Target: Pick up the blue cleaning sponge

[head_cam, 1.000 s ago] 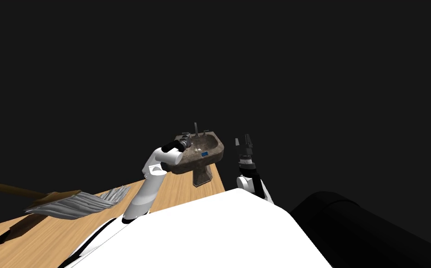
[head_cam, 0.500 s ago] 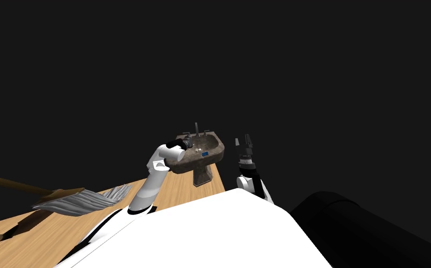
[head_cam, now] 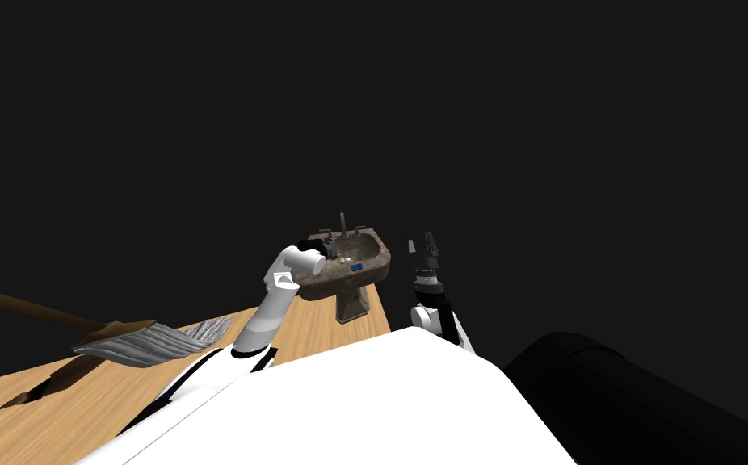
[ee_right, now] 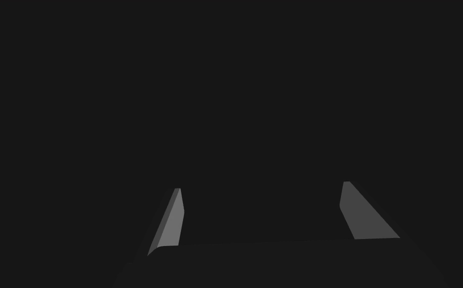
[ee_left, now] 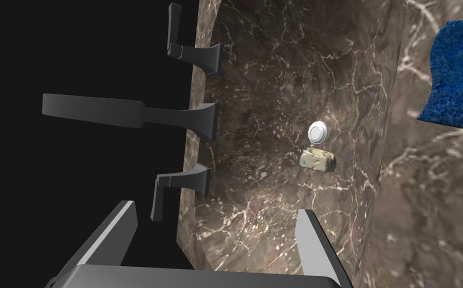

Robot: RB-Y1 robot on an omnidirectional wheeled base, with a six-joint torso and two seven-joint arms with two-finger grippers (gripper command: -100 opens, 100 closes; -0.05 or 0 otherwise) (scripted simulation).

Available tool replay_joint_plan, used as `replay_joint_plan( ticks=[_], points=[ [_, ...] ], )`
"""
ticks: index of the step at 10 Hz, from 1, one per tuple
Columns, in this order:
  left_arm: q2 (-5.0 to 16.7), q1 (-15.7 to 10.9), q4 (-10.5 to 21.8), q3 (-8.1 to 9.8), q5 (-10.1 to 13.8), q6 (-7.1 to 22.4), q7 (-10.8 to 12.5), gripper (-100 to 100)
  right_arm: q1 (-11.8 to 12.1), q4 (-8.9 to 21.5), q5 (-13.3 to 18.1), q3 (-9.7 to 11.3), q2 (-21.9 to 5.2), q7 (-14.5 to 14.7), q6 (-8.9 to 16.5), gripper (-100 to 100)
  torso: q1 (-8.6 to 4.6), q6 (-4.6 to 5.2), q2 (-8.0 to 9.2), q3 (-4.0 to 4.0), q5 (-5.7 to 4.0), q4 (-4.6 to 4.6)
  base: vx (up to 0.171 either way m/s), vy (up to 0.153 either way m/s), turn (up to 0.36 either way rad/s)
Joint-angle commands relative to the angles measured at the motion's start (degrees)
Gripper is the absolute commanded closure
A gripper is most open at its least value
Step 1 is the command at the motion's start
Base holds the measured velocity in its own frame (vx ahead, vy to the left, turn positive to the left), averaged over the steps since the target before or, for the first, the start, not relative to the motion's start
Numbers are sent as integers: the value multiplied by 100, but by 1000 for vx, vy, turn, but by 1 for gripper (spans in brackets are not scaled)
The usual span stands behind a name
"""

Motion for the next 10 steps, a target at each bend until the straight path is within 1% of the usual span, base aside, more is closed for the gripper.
replay_joint_plan(
  ticks=[1, 2, 3, 4, 5, 6, 7, 8, 9, 10],
  points=[
    [-18, -84, 78, -52, 27, 286, 88, -100, 0, 0, 0, 0, 0, 0, 0, 0, 0, 0, 0, 0, 0, 0, 8, -19, 27],
    [-18, -84, 78, -52, 27, 376, 88, -100, 0, 0, 0, 0, 0, 0, 0, 0, -1, 1, 0, 0, 0, 0, 4, -10, -9],
    [-39, -264, 275, -135, 117, 589, 223, -100, 0, 0, 0, 0, 0, 0, 0, 0, 2, 0, 2, 1, 0, 0, 9, -13, 66],
    [-39, -264, 275, -135, 117, 731, 223, -100, 0, 0, 0, 0, 0, 0, 0, 0, 2, -1, 0, 0, 1, 0, 10, -18, 35],
    [-68, -434, 473, -219, 207, 899, 353, -100, 0, 0, 0, 0, 0, 0, 0, 0, 0, 0, 0, 0, 0, 0, 18, -24, 73],
    [-68, -434, 473, -219, 207, 1081, 353, -100, 0, 0, 0, 0, 0, 0, 0, 0, -3, 0, -3, -2, -1, -1, 16, -21, 31],
    [-105, -593, 670, -303, 296, 1268, 479, -100, 0, 0, 0, 0, 0, 0, 0, 0, -2, 0, -3, -2, -1, -1, 16, -25, 67],
    [-105, -593, 670, -303, 296, 1438, 479, -100, 0, 0, 0, 0, 0, 0, 0, 0, -4, 0, -4, -2, -1, -1, 16, -23, 31],
    [-150, -742, 866, -387, 383, 1587, 600, -100, 0, 0, 0, 0, 0, 0, 0, 0, -2, 0, -3, -2, -1, -1, 20, -26, 69],
    [-150, -742, 866, -387, 383, 1749, 600, -100, 0, 0, 0, 0, 0, 0, 0, 0, -3, 0, -5, -3, -1, -1, 17, -23, 35]
  ],
)
